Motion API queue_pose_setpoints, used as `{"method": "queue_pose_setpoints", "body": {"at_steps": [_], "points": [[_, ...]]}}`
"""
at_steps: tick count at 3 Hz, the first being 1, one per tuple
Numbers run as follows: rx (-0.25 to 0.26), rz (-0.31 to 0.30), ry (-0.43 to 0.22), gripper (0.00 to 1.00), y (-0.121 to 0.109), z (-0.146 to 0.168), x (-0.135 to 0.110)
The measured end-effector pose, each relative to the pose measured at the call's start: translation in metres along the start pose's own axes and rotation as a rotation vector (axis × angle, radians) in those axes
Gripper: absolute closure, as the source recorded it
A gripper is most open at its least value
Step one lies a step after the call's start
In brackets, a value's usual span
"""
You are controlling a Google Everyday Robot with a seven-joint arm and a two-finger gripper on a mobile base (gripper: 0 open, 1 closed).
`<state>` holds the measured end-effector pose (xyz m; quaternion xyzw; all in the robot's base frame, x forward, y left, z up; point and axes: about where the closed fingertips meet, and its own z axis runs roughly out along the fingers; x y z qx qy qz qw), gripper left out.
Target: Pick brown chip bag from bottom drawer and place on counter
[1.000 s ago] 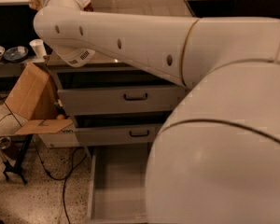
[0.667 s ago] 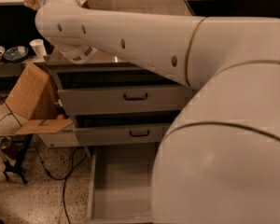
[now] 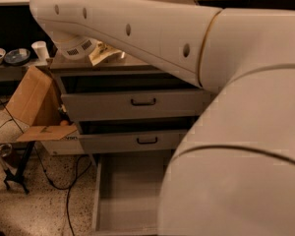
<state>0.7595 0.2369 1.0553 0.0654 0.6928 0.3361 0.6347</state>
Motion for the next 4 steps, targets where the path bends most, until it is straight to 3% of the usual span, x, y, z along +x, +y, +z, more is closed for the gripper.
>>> {"method": "queue_pose_setpoints", "body": {"at_steps": [3, 4], "points": [[0.050, -0.012, 0.036, 0.00, -0.008, 0.005, 0.005], [0.079, -0.004, 0.069, 0.00, -0.019, 0.027, 0.004]]}}
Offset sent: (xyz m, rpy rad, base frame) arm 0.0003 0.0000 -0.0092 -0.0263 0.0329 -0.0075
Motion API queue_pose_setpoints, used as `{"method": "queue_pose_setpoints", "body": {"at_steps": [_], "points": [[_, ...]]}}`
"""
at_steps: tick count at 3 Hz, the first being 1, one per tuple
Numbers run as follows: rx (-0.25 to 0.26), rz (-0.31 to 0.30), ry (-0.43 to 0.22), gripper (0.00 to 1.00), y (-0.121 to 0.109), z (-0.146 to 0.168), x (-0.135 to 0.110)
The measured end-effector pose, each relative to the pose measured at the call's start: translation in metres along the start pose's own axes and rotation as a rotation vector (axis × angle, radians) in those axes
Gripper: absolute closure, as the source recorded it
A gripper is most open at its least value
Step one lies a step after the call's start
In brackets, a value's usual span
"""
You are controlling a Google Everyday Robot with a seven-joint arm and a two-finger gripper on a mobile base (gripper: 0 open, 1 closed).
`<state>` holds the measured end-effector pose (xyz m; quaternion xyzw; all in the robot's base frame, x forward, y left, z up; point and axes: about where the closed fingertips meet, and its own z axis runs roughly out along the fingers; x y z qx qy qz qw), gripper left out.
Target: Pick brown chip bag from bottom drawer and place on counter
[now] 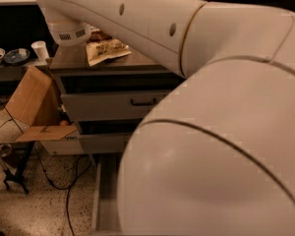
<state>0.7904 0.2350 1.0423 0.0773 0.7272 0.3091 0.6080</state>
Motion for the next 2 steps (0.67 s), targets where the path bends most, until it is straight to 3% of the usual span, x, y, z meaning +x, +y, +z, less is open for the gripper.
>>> {"method": "queue_pose_setpoints", "body": {"at_steps": [2], "points": [[0.053, 0.133, 0.101, 0.00, -0.035, 0.038, 0.024]]}}
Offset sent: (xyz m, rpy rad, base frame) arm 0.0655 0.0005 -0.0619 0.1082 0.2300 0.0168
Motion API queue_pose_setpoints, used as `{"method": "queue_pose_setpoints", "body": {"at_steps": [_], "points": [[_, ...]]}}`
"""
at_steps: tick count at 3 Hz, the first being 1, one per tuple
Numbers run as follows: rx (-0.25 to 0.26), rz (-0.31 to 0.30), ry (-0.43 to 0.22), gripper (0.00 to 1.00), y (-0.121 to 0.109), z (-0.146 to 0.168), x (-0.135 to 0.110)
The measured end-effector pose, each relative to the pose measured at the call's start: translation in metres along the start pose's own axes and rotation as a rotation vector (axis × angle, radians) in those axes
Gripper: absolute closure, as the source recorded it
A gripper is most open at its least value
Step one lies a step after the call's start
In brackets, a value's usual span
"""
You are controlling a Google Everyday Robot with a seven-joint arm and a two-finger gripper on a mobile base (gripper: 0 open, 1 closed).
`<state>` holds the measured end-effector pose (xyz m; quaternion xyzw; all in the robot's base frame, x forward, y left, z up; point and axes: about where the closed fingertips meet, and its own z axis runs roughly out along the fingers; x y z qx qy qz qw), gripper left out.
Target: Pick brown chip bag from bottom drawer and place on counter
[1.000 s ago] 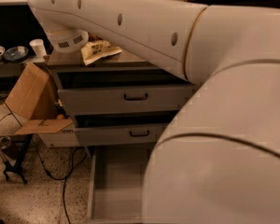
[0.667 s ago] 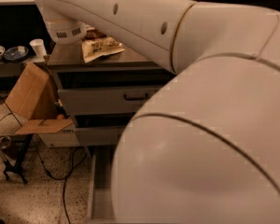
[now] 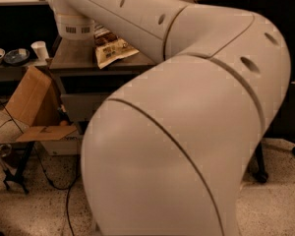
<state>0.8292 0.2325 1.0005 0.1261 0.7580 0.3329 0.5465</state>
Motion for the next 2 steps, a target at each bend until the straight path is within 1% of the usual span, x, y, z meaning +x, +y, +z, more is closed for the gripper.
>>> {"method": "queue_pose_setpoints", "body": {"at_steps": [1, 2], "points": [[0.000, 0.000, 0.000, 0.00, 0.0000, 0.0000, 0.0000], [-0.012, 0.004, 0.029, 0.00, 0.0029, 0.0007, 0.0064]]}}
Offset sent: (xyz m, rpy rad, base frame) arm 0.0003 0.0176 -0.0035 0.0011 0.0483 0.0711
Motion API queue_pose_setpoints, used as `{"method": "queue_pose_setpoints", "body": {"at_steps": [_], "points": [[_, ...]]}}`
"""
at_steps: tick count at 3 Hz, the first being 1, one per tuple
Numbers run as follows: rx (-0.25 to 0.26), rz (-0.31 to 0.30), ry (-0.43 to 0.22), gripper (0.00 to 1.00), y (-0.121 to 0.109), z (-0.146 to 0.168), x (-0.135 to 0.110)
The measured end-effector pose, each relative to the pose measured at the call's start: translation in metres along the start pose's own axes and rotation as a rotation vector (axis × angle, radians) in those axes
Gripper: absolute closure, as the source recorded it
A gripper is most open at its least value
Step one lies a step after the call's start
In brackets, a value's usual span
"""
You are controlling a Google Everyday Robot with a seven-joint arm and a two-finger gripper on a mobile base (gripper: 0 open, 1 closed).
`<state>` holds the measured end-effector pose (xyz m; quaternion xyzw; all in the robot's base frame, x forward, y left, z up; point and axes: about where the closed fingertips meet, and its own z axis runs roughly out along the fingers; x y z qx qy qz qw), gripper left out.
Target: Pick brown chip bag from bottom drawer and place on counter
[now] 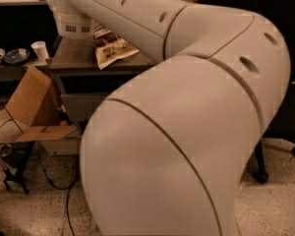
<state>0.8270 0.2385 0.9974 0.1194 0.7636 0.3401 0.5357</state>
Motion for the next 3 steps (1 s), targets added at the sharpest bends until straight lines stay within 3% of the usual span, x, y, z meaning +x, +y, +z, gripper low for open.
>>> {"method": "queue_pose_setpoints", "body": {"at_steps": [1, 2, 3], "points": [[-0.064, 0.067, 0.119, 0.00, 0.009, -0.005, 0.033], [-0.111, 0.069, 0.234, 0.00, 0.015, -0.014, 0.075], [-0.111, 0.069, 0.234, 0.00, 0.015, -0.014, 0.075]]}}
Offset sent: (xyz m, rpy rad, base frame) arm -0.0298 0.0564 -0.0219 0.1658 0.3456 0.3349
